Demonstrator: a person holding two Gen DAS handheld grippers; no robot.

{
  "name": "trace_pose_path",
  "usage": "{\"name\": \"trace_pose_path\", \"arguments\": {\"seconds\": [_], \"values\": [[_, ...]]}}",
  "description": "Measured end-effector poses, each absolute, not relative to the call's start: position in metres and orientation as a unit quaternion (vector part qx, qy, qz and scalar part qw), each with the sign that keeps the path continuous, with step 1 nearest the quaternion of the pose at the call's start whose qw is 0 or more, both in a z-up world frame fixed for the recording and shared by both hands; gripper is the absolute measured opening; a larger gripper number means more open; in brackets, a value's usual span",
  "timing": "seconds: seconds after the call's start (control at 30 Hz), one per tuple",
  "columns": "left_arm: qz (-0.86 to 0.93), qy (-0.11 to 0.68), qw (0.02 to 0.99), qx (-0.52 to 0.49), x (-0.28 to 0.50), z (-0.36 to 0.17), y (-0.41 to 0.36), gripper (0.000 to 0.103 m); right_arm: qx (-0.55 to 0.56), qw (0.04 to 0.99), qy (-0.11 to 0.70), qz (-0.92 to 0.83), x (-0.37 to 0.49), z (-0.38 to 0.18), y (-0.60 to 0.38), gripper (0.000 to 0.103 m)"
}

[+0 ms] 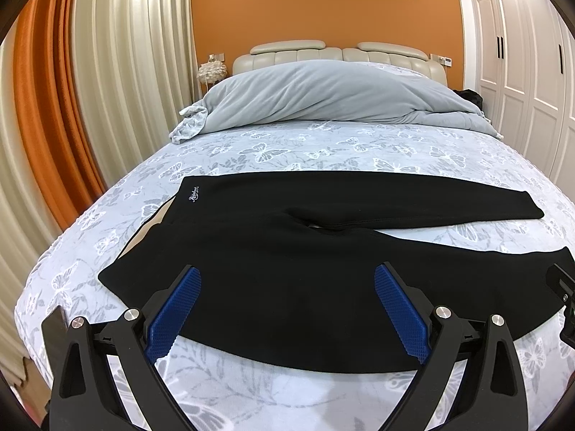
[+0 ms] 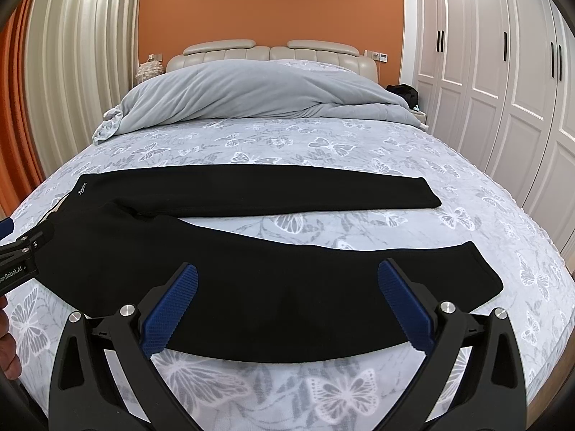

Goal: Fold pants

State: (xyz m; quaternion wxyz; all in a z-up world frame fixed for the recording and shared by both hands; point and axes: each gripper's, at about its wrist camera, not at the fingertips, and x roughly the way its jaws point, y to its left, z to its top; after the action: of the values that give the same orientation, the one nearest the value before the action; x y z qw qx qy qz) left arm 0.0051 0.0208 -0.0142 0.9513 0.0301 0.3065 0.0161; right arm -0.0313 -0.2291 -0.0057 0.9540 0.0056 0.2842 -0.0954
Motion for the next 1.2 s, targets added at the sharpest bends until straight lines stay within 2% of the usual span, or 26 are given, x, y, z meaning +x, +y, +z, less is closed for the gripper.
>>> {"name": "trace_pose_path", "arguments": {"seconds": [0.87,1.03,1.2], "values": [[0.018,0.312,0.949,0.032,0.008,-0.016,0.023,0.096,0.008,0.952,0.295,-0.087,-0.031,-0.008,-0.234,0.098],[-0.012,0.349,0.937,0.002,0.022,-0.019,0.039,0.096,0.055,0.936,0.342,-0.065,-0.003,0.007,-0.294,0.098],[-0.010,0.375,0.926,-0.037,0.040,-0.029,0.053,0.096,0.102,0.921,0.357,-0.121,0.043,0.004,-0.420,0.098]]}}
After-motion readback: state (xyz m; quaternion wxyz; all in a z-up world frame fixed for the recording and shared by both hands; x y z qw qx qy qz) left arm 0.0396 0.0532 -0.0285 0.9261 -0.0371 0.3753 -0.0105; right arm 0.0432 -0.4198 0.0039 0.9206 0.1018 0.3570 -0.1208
